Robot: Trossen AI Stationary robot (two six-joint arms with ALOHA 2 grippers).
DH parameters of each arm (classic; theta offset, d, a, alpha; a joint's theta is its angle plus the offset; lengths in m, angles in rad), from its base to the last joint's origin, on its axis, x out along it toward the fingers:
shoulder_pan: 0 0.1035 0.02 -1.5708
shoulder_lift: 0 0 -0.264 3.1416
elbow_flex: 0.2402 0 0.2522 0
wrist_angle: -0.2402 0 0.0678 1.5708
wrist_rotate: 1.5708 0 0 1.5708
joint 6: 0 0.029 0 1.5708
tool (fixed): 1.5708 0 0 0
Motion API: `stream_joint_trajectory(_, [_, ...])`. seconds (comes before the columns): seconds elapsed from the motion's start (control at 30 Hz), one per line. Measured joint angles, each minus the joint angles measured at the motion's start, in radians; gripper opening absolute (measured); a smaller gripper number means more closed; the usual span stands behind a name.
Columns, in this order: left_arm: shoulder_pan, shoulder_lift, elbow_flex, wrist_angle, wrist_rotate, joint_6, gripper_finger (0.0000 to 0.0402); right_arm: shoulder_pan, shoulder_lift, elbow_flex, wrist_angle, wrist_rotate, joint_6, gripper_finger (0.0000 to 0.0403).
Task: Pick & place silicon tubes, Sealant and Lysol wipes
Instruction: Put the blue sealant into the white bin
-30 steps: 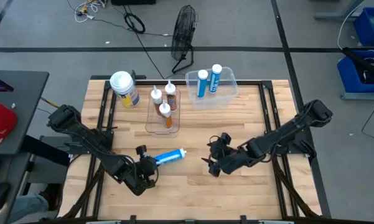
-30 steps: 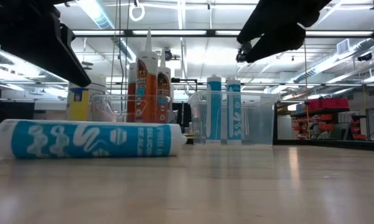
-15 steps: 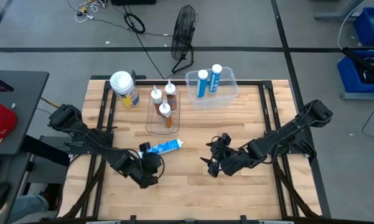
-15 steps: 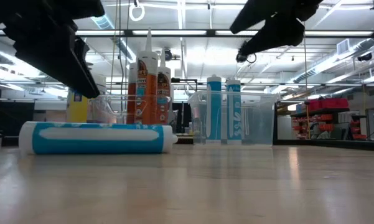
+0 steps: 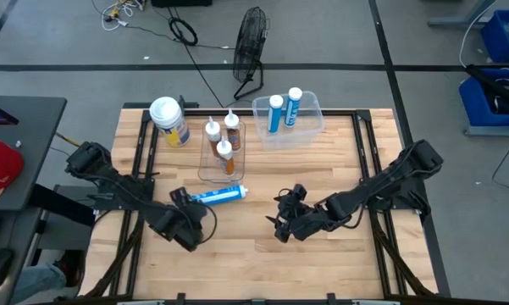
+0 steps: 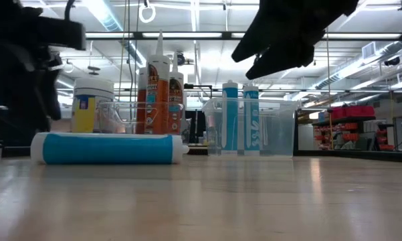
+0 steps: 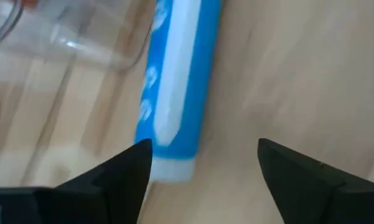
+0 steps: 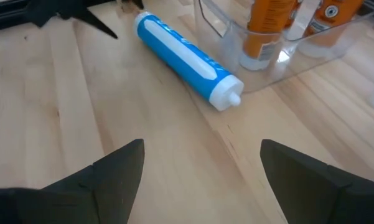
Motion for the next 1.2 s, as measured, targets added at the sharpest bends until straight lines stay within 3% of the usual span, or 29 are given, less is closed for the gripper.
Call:
stream_joint_trajectory(0.4, [0.05,0.0,-0.101,-0.041,0.06,0.112,0.0305,-0.023,0.029,0.0,0.052,-0.045,-0.048,0.0327])
stream_joint_trajectory(0.77, [0.126,0.0,-0.173,0.123,0.081,0.239,0.0305,-0.023,0.029,0.0,0.059,-0.046,-0.053,0.0327])
stream_joint_trajectory(0.97, [0.192,-0.007,-0.204,0.195,0.159,0.344,0.0303,-0.023,0.029,0.0,0.063,-0.046,-0.057,0.0327])
stream_joint_trajectory(1.07, [0.208,-0.006,-0.206,0.203,0.182,0.362,0.029,-0.023,0.029,0.0,0.064,-0.046,-0.057,0.0327])
stream_joint_trajectory(1.2, [0.209,-0.005,-0.207,0.212,0.202,0.378,0.0243,-0.023,0.029,0.0,0.064,-0.046,-0.056,0.0327])
